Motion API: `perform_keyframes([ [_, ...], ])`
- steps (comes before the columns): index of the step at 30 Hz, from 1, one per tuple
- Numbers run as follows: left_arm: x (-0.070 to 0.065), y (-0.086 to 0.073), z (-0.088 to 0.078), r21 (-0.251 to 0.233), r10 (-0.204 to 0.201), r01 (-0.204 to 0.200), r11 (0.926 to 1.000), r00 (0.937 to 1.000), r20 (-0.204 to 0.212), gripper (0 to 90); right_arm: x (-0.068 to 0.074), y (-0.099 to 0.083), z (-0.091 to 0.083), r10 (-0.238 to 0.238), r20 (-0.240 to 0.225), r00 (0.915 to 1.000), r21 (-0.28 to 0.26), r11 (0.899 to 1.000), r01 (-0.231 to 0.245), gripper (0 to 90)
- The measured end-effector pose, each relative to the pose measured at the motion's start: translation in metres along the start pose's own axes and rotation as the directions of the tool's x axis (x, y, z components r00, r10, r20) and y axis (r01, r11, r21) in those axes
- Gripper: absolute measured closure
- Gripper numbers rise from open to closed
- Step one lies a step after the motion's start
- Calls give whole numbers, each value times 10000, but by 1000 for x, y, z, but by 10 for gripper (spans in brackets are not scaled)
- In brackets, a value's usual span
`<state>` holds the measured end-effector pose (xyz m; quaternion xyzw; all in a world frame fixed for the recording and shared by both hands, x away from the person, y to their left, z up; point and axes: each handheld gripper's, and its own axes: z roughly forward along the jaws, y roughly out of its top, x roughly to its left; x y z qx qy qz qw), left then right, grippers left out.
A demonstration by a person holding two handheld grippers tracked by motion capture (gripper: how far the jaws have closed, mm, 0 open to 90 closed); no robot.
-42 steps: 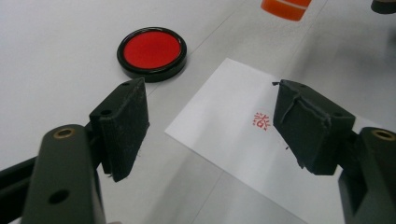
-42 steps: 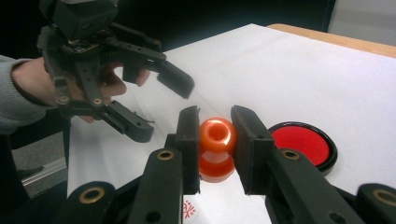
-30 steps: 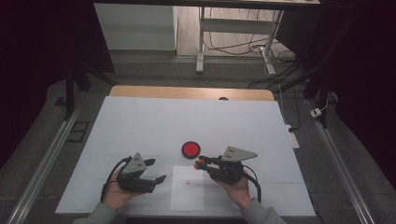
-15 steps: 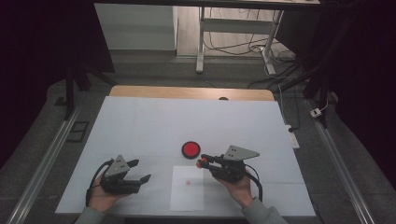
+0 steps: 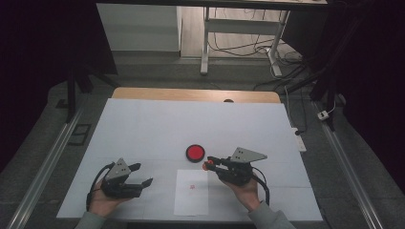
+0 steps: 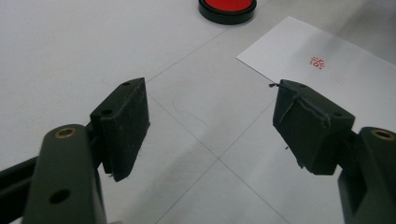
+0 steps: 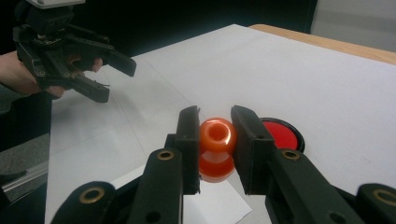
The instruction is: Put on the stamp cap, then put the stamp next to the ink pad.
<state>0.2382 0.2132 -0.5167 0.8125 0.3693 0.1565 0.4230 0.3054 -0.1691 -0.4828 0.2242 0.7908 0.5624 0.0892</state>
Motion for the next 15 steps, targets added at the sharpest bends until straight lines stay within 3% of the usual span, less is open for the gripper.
perform_keyframes([
  [6,1,0,-1,-44,-62,62,10000,10000,-6,273,-2,1,-1,7,75,10000,-20,10000,-7,721],
  [15,1,0,-1,-44,-71,71,10000,10000,66,271,-18,5,-4,181,641,9978,-234,9996,-166,722],
])
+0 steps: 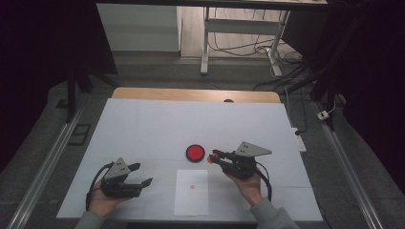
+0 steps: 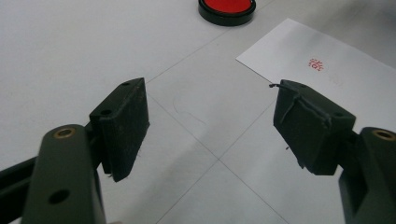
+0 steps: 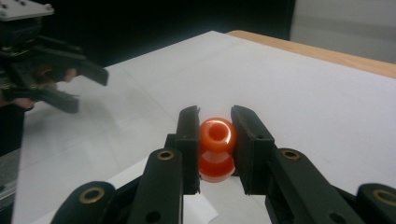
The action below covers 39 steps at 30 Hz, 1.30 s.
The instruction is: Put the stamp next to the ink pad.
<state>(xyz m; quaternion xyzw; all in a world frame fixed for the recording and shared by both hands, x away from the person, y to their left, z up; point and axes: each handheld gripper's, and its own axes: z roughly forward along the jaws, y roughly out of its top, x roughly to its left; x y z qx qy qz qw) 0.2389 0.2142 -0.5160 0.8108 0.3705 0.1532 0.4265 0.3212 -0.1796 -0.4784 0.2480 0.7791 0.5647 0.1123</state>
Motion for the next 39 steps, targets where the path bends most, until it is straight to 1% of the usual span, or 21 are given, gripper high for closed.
perform_keyframes([
  [5,0,0,0,-5,-31,31,10000,10000,47,269,-11,2,-1,169,344,9993,-74,9998,-167,721],
  [9,0,0,0,11,-31,31,10000,10000,50,268,-17,5,-1,183,594,9981,-159,9997,-173,722],
  [15,0,0,1,38,-28,28,10000,10000,64,268,-27,4,0,360,919,9951,-123,9993,-350,722],
  [21,0,0,1,59,-81,81,10000,9999,61,265,-35,3,4,367,1139,9928,49,9993,-375,721],
  [24,0,0,1,67,-82,82,9999,9999,70,265,-38,3,7,368,1222,9918,187,9990,-394,721],
  [26,0,0,1,75,-87,87,9999,9999,65,265,-39,3,10,367,1275,9912,187,9990,-394,721],
  [34,1,0,2,133,-94,93,9999,9999,88,266,-41,3,22,184,1347,9907,460,9986,-248,721],
  [39,0,0,3,199,-114,112,9997,9999,127,266,-44,0,30,372,1550,9872,660,9967,-479,721],
])
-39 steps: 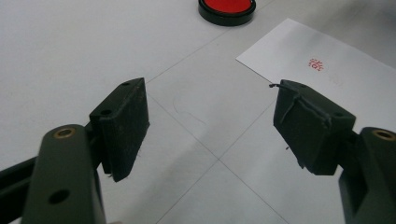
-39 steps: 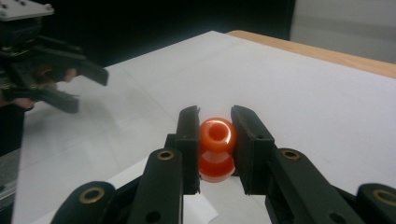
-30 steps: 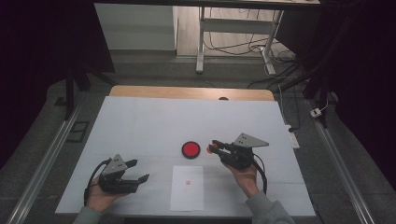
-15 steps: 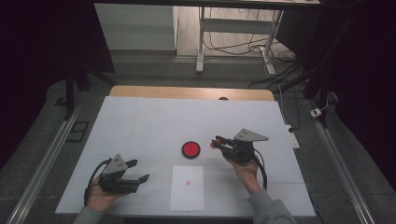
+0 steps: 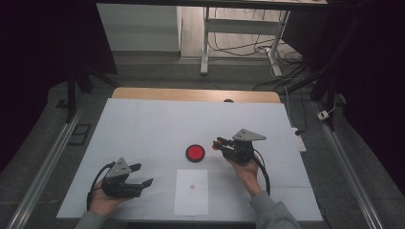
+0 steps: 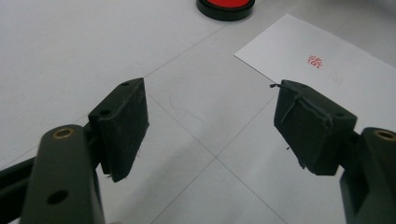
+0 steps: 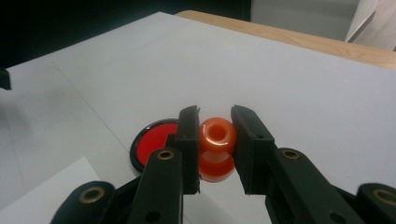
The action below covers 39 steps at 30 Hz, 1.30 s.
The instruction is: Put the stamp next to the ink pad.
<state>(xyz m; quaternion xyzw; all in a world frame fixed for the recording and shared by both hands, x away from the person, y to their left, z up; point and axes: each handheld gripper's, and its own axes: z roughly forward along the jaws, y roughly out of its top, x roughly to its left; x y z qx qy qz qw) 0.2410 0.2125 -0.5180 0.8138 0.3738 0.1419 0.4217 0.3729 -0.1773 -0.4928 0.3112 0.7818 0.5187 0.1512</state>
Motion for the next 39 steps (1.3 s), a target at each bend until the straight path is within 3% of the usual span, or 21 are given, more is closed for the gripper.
perform_keyframes([
  [11,1,0,-1,-44,-41,41,10000,10000,-14,266,-11,-7,20,-145,588,9982,656,9978,106,721],
  [23,1,-1,-1,-27,-48,48,10000,10000,-38,266,-16,-12,37,-307,737,9968,1174,9928,219,717],
  [39,3,-2,-2,-48,-99,98,9999,9999,-72,266,-16,-18,46,-500,735,9960,1722,9844,367,701],
])
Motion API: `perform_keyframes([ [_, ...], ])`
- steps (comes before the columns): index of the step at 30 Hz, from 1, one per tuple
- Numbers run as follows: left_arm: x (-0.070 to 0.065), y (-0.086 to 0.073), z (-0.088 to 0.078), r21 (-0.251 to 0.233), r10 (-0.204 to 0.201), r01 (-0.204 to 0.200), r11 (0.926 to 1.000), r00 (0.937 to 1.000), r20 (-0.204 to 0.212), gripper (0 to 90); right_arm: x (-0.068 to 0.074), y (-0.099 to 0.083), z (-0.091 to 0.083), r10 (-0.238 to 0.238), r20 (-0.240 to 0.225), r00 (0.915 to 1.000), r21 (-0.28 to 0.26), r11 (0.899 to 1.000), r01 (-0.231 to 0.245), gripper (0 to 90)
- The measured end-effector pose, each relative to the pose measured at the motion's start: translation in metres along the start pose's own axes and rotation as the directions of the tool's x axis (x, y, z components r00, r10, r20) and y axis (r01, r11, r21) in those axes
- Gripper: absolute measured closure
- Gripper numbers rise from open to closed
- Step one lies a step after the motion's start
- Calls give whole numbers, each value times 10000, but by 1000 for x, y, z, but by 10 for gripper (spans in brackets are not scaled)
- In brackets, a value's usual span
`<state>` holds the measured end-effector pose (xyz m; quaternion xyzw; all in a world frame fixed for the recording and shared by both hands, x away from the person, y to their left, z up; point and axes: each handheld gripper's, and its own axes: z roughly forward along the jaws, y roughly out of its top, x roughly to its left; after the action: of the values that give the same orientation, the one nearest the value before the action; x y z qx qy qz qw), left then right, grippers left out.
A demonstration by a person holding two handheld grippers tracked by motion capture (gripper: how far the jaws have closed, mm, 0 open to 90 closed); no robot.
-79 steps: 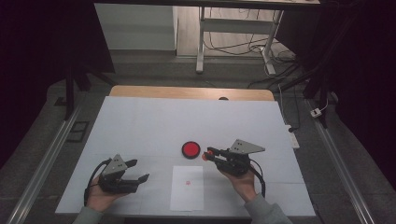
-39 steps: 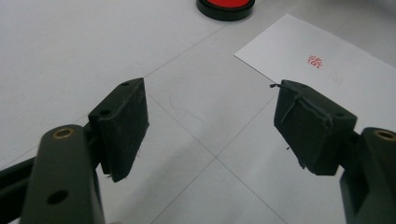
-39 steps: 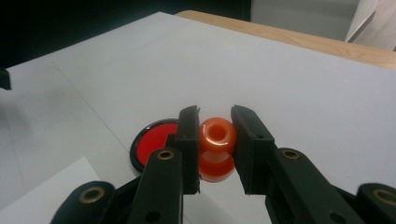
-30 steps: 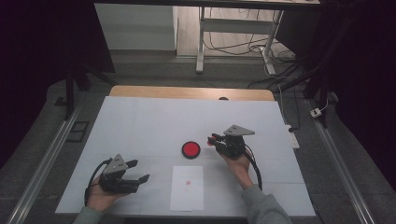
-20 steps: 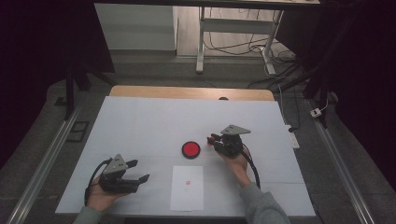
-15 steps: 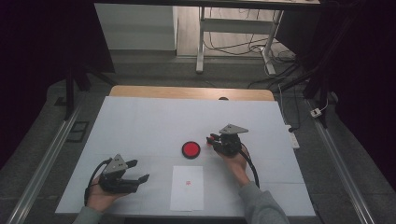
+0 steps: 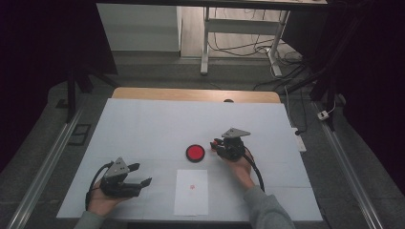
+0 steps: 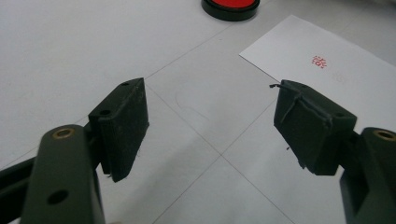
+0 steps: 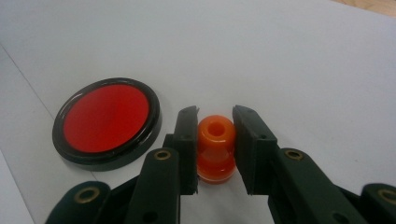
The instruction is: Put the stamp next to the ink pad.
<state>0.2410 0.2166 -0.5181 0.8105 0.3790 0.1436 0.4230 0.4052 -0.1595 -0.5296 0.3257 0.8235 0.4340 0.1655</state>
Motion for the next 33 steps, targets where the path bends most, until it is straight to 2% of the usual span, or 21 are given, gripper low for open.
perform_keyframes([
  [2,0,0,0,-10,-45,45,10000,10000,0,266,0,0,0,47,-59,10000,-10,10000,-47,682],
  [5,1,0,0,-36,-109,109,9999,9999,23,265,0,0,0,49,-57,10000,-2,10000,-49,609],
  [9,1,0,0,-25,-85,85,10000,9999,58,265,0,2,-3,218,-124,9997,-452,9987,-223,509],
  [15,2,0,-1,-76,-140,140,9999,9999,14,265,-1,7,-15,88,-184,9998,-759,9971,-102,432],
  [20,3,0,-2,-80,-119,119,9999,9999,-33,264,0,8,-24,-45,-230,9997,-727,9974,28,419],
  [25,4,-1,-4,-131,-174,173,9998,9998,-73,264,4,8,-41,-286,-222,9993,-728,9970,269,418],
  [33,6,-2,-6,-196,-215,214,9996,9997,-72,264,9,-6,-71,-435,-83,9990,-740,9963,428,420],
])
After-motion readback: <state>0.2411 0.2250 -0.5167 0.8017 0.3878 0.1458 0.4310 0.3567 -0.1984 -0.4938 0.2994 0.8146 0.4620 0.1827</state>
